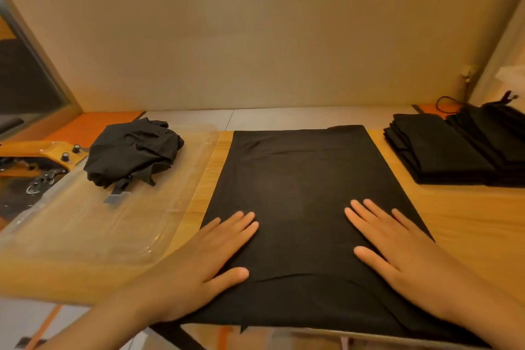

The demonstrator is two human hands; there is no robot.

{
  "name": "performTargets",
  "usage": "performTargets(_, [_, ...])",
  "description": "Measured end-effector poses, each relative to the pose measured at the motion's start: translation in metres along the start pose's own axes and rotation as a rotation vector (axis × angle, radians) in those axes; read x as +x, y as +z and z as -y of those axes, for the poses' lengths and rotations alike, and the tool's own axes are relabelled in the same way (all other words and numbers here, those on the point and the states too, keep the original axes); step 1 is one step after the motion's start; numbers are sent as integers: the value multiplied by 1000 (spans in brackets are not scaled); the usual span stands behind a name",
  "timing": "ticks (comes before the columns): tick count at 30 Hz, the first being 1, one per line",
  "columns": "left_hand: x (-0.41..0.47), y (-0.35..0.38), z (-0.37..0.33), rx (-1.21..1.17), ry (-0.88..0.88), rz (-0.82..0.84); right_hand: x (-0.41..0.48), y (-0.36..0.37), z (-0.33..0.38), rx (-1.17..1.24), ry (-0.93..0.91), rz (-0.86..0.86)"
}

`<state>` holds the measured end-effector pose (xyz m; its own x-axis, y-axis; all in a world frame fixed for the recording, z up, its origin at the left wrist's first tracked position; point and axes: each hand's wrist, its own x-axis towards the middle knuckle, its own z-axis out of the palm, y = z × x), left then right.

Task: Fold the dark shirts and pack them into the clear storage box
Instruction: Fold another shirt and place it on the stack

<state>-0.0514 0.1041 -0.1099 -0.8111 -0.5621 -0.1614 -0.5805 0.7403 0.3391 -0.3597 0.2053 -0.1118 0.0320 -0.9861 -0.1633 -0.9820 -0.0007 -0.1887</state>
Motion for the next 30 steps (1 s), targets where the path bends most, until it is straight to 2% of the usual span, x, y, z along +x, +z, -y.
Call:
performTargets(4, [-27, 1, 21, -146, -82, -196, -41, 3, -5, 78, 45, -24])
performTargets(11, [-30, 3, 24, -182, 65, -327, -74, 19, 3, 72, 60, -64])
performTargets(15, [-22, 1, 21, -142, 113, -343, -84, 21, 5, 176, 48, -108])
performTargets(22, [-13, -4, 14, -2, 151, -327, -94, 20, 8, 220, 27, -171])
performTargets(26, [-10, -6, 12, -5, 176, -311, -95, 21, 7, 244, 39, -178])
performTargets(30, [-16, -17, 11, -71, 152, -416, -99, 19, 6, 265, 46, -220])
